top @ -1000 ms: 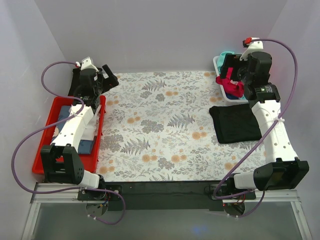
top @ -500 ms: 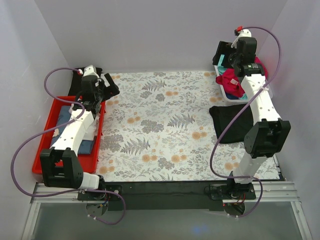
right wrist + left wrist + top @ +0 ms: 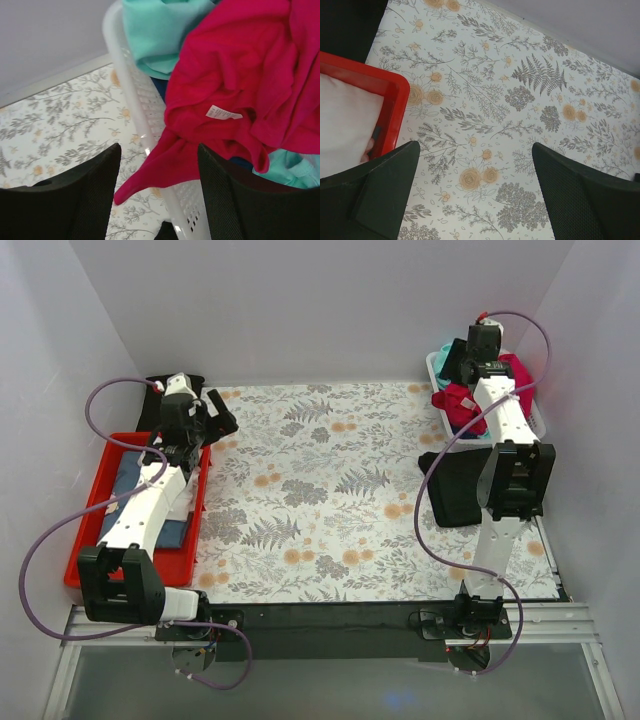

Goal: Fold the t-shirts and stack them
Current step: Grab crumpled tshirt from bin with the right arm

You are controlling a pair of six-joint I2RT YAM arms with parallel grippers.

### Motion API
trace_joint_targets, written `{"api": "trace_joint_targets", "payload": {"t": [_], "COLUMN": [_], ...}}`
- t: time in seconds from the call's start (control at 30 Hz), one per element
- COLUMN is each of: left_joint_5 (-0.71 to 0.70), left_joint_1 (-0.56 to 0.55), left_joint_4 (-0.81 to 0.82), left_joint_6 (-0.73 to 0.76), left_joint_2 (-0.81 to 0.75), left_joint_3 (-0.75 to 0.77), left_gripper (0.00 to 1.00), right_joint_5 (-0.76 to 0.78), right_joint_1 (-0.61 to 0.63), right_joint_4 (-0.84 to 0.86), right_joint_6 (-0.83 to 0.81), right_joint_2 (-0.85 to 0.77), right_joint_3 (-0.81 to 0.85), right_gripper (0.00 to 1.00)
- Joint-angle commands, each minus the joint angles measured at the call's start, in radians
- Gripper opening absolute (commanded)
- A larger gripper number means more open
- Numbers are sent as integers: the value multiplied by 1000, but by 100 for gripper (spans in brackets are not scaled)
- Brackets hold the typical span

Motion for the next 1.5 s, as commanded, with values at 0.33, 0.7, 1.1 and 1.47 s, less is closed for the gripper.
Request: {"api": "trace_joint_targets", "payload": {"t": [0.33,0.7,1.1,1.47], "left_joint_5": [50,102,117,128], "left_joint_1": [-5,-5,-5,-5], "left_joint_4": [-57,-57,-60,-63], "left_joint_6": [-14,-44,-78,-73], "left_joint_2": [-60,-45,-49,-57], "left_joint_3": [-4,-23,-24,-15], "left_gripper": [94,94,94,94], "right_joint_5": [346,493,524,432], "right_joint_1": [27,48,-61,-66], "right_joint_4": [233,340,323,274], "right_joint_6": [-10,-173,-203,-179], "right_joint_2": [100,267,361,362], "right_joint_3": [14,71,122,103], "right_gripper": [67,73,75,19]}}
